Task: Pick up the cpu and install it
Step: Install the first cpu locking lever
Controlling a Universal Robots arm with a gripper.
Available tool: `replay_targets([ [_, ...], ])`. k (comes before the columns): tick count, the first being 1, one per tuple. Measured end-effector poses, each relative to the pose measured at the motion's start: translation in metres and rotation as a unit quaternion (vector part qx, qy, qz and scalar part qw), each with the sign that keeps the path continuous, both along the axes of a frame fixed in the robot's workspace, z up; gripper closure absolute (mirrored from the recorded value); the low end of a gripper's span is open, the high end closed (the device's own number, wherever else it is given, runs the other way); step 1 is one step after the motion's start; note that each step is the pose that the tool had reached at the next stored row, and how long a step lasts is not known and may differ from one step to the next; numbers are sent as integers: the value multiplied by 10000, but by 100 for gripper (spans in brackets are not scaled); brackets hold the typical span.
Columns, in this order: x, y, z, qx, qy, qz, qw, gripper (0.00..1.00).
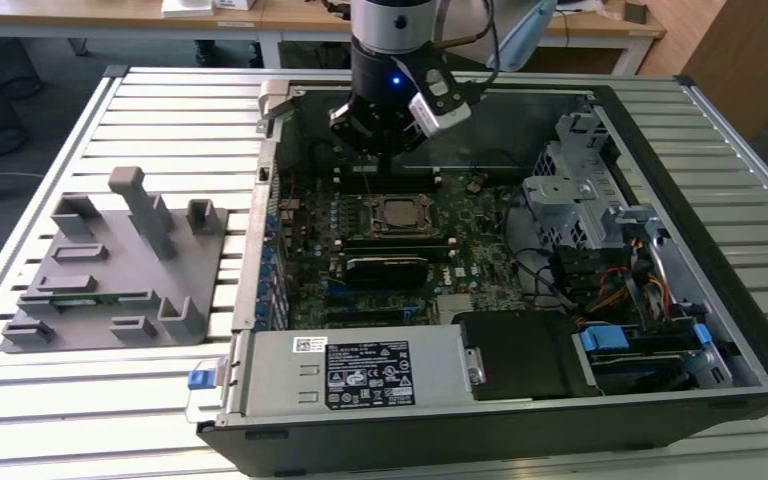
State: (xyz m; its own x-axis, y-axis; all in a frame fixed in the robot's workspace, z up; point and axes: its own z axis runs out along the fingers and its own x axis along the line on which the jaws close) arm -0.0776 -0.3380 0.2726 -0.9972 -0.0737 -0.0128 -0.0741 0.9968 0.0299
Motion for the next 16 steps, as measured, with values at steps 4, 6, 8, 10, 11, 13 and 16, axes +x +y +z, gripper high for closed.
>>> replay_targets([
  [4, -111, 0, 0, -1, 0, 1, 10000, 89],
  [6, -174, 0, 0, -1, 0, 0, 10000, 89],
  [8, -223, 0, 0, 0, -1, 1, 10000, 89],
  [10, -238, 1, 0, 0, -1, 0, 10000, 89],
  [11, -244, 0, 0, 0, -1, 1, 10000, 89],
  [13, -266, 2, -1, 0, -1, 0, 10000, 89],
  [16, -301, 7, -3, 0, -1, 0, 10000, 89],
])
